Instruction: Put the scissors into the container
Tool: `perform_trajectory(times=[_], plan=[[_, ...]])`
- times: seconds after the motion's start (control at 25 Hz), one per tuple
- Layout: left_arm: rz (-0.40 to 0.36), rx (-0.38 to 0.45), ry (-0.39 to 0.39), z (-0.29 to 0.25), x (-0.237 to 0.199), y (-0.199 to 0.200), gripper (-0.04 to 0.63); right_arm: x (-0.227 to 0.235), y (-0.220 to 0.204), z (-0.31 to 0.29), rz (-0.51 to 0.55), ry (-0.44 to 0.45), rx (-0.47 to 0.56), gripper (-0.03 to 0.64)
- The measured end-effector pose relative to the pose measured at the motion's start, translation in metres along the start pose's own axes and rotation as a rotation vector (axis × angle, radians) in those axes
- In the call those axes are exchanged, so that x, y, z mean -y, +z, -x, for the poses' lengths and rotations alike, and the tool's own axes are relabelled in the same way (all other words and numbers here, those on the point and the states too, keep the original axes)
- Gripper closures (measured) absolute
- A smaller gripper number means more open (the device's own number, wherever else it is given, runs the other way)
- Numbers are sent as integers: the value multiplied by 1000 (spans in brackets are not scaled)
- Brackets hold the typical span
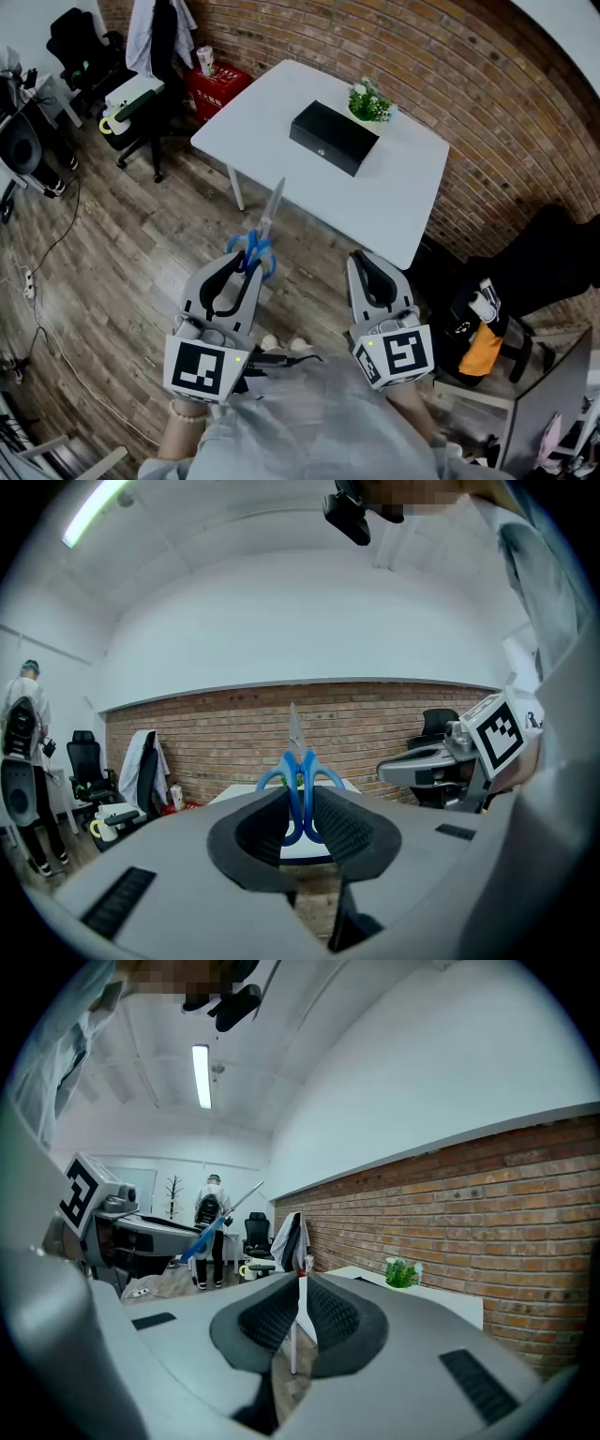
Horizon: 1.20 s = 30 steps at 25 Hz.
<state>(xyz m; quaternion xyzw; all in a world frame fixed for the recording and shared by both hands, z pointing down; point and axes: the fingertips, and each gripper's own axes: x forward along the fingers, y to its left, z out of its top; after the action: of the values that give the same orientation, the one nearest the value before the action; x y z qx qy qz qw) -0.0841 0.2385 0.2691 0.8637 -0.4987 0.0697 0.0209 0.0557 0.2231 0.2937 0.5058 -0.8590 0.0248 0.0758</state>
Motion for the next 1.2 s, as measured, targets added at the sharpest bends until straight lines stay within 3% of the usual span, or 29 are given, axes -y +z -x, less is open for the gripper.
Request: perform_trajectory(times=[0.68, 1.2], plan=[[-27, 18, -74, 2, -22, 1, 502, -19, -4, -4, 16, -88, -14, 560], [-19, 22, -27, -45, -59, 0, 500, 9, -1, -70, 34, -47, -13, 560]])
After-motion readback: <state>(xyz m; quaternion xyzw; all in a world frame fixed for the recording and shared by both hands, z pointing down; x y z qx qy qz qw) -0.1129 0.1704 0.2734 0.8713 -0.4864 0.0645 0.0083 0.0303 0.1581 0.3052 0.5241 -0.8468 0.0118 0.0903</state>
